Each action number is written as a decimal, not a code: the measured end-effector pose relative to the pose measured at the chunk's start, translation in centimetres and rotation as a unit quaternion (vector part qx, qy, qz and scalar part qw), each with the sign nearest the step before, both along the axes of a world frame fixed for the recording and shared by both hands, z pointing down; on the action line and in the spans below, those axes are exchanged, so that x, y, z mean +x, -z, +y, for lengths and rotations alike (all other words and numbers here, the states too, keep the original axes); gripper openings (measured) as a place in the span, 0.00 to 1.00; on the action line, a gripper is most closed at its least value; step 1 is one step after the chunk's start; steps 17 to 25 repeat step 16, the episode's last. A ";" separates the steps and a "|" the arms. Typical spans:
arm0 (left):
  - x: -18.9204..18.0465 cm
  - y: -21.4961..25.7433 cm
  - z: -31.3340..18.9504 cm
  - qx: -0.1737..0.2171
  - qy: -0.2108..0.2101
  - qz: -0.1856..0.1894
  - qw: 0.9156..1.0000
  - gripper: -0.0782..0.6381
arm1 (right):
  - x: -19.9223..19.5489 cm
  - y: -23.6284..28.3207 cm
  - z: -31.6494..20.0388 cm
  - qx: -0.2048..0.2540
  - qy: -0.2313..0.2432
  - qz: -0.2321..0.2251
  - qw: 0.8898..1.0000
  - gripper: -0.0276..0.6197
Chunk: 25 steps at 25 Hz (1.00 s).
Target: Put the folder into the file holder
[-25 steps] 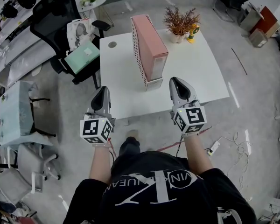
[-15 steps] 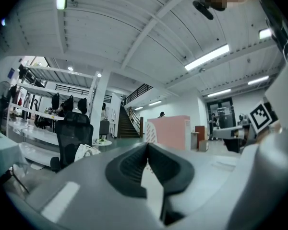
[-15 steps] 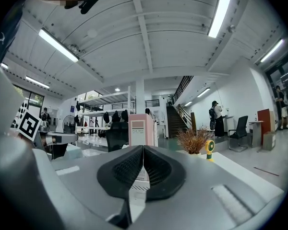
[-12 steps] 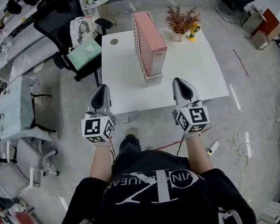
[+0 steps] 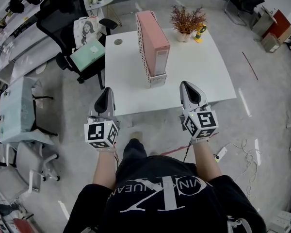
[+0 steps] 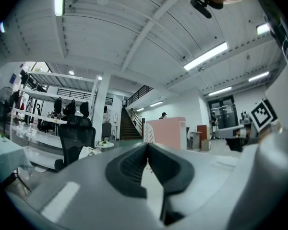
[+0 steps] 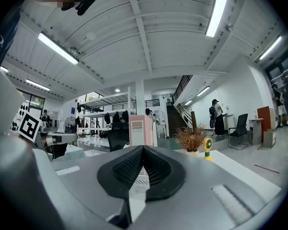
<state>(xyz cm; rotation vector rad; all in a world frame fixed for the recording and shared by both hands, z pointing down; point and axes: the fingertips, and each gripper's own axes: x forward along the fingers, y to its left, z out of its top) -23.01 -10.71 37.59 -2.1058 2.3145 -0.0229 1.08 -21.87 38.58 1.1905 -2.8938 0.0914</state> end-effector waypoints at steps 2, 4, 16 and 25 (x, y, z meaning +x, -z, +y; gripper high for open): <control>0.4 0.1 0.3 -0.001 0.001 -0.005 1.000 0.11 | 0.4 -0.1 0.3 -0.003 0.001 0.000 1.000 0.05; 0.7 0.0 0.7 -0.002 0.003 -0.007 1.000 0.11 | 0.6 -0.3 0.5 -0.005 0.003 0.000 1.000 0.05; 1.4 0.1 2.2 0.000 0.005 -0.008 1.000 0.11 | 1.1 -0.7 1.7 -0.015 0.010 -0.004 1.000 0.05; 1.4 0.1 2.2 0.000 0.005 -0.008 1.000 0.11 | 1.1 -0.7 1.7 -0.015 0.010 -0.004 1.000 0.05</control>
